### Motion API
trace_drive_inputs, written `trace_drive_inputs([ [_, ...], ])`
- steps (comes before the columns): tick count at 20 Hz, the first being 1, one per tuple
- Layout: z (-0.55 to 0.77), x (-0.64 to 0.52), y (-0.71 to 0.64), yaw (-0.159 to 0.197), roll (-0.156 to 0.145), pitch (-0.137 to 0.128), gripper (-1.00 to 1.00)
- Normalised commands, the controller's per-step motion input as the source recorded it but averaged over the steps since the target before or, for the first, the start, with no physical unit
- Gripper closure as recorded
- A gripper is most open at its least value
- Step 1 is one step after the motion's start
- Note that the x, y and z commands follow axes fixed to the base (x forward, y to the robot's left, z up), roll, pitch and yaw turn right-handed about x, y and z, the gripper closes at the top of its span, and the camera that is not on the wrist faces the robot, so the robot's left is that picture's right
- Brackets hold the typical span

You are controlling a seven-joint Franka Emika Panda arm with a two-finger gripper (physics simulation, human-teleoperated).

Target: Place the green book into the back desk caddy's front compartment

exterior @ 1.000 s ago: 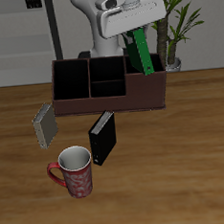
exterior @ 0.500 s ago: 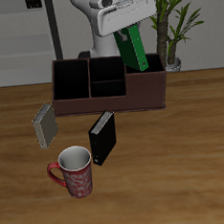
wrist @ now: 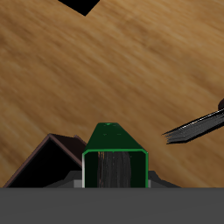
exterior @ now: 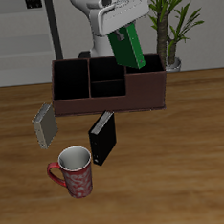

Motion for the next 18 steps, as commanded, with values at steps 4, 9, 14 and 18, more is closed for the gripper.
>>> trace_drive_inputs([
  [4, 0.12, -0.15, -0.11, 0.115, -0.053, -0.023, 1.00],
  [9, 0.06, -0.13, -0.10, 0.060, -0.027, -0.006, 1.00],
  [14, 0.03, -0.16, -0.14, 0.095, -0.053, -0.014, 1.00],
  [18, 0.05, -0.11, -0.04, 0.062, -0.024, -0.004, 1.00],
])
